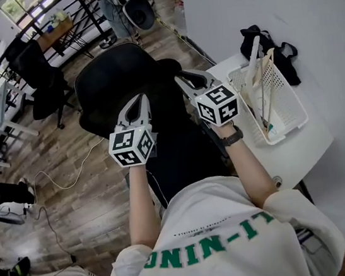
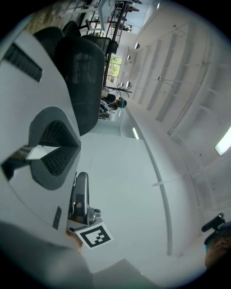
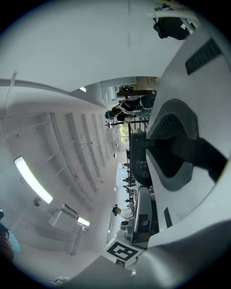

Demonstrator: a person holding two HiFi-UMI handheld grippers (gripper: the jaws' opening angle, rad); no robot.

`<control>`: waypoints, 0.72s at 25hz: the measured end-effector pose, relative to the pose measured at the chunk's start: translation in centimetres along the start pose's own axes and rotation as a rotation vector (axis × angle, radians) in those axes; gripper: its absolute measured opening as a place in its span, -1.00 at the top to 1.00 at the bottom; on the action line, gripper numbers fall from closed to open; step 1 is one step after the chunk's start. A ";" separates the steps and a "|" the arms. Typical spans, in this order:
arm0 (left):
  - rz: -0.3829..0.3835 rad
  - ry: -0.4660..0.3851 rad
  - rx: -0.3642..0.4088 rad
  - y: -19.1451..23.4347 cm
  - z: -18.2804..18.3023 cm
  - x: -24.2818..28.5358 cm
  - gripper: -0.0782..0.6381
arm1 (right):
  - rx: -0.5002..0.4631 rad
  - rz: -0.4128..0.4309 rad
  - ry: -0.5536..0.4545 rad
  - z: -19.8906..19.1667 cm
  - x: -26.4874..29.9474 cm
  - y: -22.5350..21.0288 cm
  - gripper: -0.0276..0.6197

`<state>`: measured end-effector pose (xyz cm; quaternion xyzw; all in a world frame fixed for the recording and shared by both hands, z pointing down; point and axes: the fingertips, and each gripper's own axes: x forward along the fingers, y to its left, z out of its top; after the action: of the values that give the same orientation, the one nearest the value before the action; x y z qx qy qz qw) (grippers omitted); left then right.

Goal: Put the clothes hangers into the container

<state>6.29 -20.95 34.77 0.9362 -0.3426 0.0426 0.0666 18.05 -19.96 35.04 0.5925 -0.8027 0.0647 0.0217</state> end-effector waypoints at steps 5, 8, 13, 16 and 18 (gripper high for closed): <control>0.094 -0.013 0.001 3.2 0.3 -2.3 0.77 | -0.068 0.004 -0.022 1.1 2.3 3.0 0.83; 0.145 -0.022 0.004 4.9 0.7 -3.4 0.77 | -0.095 0.004 -0.067 2.1 3.0 4.5 0.86; 0.209 -0.044 0.005 7.5 1.1 -5.1 0.77 | -0.104 0.015 -0.049 1.7 4.6 6.2 0.87; 0.238 -0.053 0.013 8.6 1.2 -5.5 0.77 | -0.093 0.020 -0.023 0.8 5.5 6.7 0.87; 0.248 -0.063 0.017 8.9 1.3 -5.6 0.77 | -0.075 0.029 -0.022 0.4 6.0 6.9 0.87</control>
<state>-3.75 -24.34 33.61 0.8880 -0.4574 0.0239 0.0421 9.68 -23.67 34.73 0.5801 -0.8133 0.0284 0.0343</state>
